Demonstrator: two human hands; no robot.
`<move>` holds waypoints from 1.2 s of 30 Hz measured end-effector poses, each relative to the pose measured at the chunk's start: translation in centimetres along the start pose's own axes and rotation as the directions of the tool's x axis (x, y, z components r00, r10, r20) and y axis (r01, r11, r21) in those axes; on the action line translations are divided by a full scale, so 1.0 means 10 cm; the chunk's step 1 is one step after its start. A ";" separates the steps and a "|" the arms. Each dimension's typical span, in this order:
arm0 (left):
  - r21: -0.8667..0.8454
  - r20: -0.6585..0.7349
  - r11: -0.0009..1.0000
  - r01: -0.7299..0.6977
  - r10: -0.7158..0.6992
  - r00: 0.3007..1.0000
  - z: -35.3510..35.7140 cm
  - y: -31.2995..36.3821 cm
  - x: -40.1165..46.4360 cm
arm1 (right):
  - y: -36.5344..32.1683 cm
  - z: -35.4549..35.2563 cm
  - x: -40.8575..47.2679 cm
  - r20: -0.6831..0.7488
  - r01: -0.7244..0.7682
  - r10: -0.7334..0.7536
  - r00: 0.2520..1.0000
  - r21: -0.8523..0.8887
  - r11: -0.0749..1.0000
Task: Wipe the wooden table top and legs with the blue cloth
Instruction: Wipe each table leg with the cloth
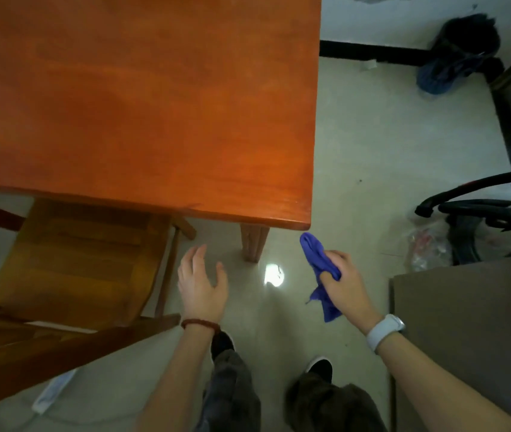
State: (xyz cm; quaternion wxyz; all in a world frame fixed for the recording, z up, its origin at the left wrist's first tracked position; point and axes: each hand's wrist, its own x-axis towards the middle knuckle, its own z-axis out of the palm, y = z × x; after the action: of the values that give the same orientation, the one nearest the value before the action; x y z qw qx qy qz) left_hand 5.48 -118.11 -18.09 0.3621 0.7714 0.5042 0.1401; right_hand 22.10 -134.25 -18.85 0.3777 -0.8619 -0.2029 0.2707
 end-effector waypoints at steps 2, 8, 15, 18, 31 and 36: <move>-0.075 -0.007 0.997 0.008 -0.009 1.000 0.17 -0.05 0.19 | 0.18 0.09 0.17 -0.010 -0.002 0.003 1.000 0.080 0.997; -0.263 -0.038 0.952 -0.158 0.154 0.987 0.67 -0.35 0.79 | 0.59 0.52 0.81 -0.186 0.122 -0.077 0.979 0.243 0.962; -0.587 -0.010 0.707 -0.395 0.481 0.876 1.01 -0.36 1.08 | 0.57 0.83 1.29 -0.453 0.489 -0.298 0.840 0.397 0.777; -0.638 -0.087 0.620 -0.457 0.532 0.843 1.05 -0.35 1.16 | 0.28 0.79 1.28 -0.497 0.643 -0.426 0.756 0.443 0.624; -0.717 -0.071 0.579 -0.387 0.491 0.868 1.12 -0.40 1.14 | 1.40 2.10 1.59 -0.107 0.274 -0.253 0.962 0.332 0.903; -0.688 -0.105 0.603 -0.404 0.468 0.878 1.16 -0.41 1.14 | 1.30 1.64 1.69 -0.283 0.373 -0.314 0.907 0.191 0.908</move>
State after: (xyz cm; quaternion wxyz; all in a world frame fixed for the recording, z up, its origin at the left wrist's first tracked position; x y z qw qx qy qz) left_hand 14.59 -112.01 -30.77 0.5989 0.6837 0.1952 0.3684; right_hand 26.83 -124.22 -43.31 0.5433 -0.7869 -0.2698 0.1132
